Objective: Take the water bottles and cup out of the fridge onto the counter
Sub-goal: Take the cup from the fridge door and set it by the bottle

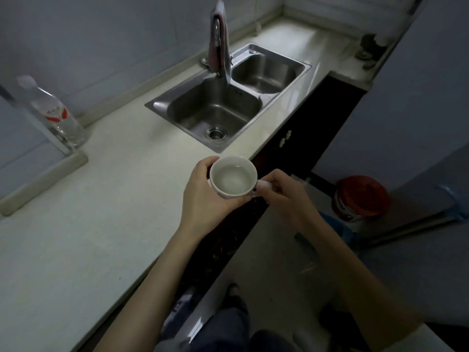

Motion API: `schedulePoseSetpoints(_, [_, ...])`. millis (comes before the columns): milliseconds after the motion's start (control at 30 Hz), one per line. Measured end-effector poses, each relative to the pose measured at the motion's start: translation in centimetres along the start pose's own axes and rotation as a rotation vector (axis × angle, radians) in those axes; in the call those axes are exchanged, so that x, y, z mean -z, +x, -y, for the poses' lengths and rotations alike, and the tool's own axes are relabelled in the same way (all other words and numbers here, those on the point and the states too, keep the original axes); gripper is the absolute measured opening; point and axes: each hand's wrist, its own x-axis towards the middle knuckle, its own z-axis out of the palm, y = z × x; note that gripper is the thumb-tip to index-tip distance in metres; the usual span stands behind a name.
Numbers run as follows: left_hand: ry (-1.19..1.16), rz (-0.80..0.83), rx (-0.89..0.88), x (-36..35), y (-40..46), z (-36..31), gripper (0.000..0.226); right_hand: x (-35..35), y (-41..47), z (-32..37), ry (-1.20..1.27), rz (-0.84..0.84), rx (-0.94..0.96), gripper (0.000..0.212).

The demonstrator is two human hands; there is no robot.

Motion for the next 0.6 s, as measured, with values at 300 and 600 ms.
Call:
schedulePoseSetpoints(300, [0.024,-0.102,0.062,0.9,8.4,0.3,0.078,-0.3,11.2,0.9,0.053,0.116,0.015,0.018])
schedulePoseSetpoints(600, [0.103,-0.343,0.148,4.4,15.5,3.1,0.084,-4.4,22.9,3.6,-0.075,0.375,0.160,0.011])
